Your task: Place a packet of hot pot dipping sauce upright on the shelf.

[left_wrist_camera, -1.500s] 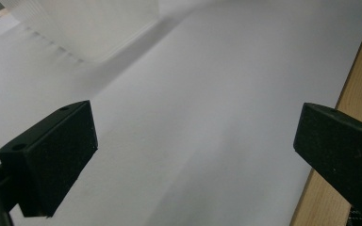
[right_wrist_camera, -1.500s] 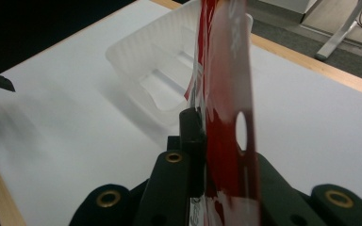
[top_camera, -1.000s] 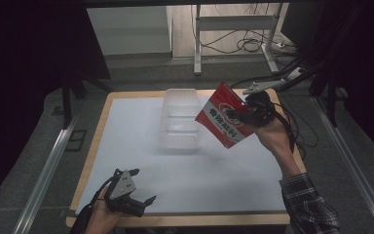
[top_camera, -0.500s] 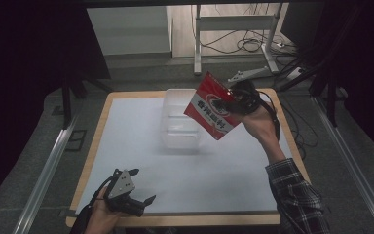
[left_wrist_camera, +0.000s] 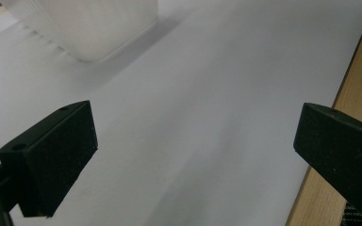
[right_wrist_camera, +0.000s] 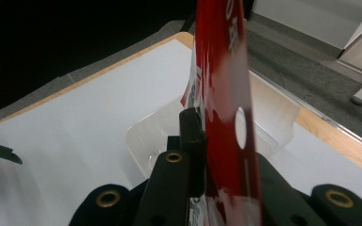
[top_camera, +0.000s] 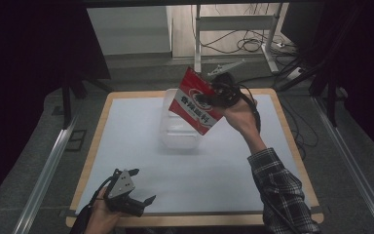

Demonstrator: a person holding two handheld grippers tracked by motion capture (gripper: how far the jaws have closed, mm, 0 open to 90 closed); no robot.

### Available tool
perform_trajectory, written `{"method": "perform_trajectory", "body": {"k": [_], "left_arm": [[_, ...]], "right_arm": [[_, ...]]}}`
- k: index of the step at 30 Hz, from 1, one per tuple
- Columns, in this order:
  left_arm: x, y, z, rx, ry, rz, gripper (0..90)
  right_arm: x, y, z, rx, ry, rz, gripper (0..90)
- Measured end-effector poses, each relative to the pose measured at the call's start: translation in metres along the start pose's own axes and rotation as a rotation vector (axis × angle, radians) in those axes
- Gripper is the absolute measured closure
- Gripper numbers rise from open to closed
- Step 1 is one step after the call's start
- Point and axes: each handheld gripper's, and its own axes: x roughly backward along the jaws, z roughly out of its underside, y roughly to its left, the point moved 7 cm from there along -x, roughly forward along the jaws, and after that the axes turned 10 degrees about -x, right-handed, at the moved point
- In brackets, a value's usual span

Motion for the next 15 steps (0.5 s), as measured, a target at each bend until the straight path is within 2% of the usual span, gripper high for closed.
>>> {"method": "perform_trajectory", "body": {"k": [4,8,10,15], "left_arm": [[0.0,0.0,0.0,0.0,0.0,0.0,0.1],[0.0,0.0,0.0,-0.002,0.003,0.001,0.1],[0.0,0.0,0.0,-0.002,0.003,0.0,0.1],[0.0,0.0,0.0,-0.004,0.005,0.0,0.1]], "right_arm": [[-0.017,0.007,-0.001,0.013,0.031,-0.014,87.7],[-0.027,0.011,0.0,0.023,0.055,-0.022,87.7],[-0.037,0.014,0.003,0.029,0.09,-0.029,87.7],[-0.047,0.015,0.007,0.037,0.133,-0.024,87.7]]}}
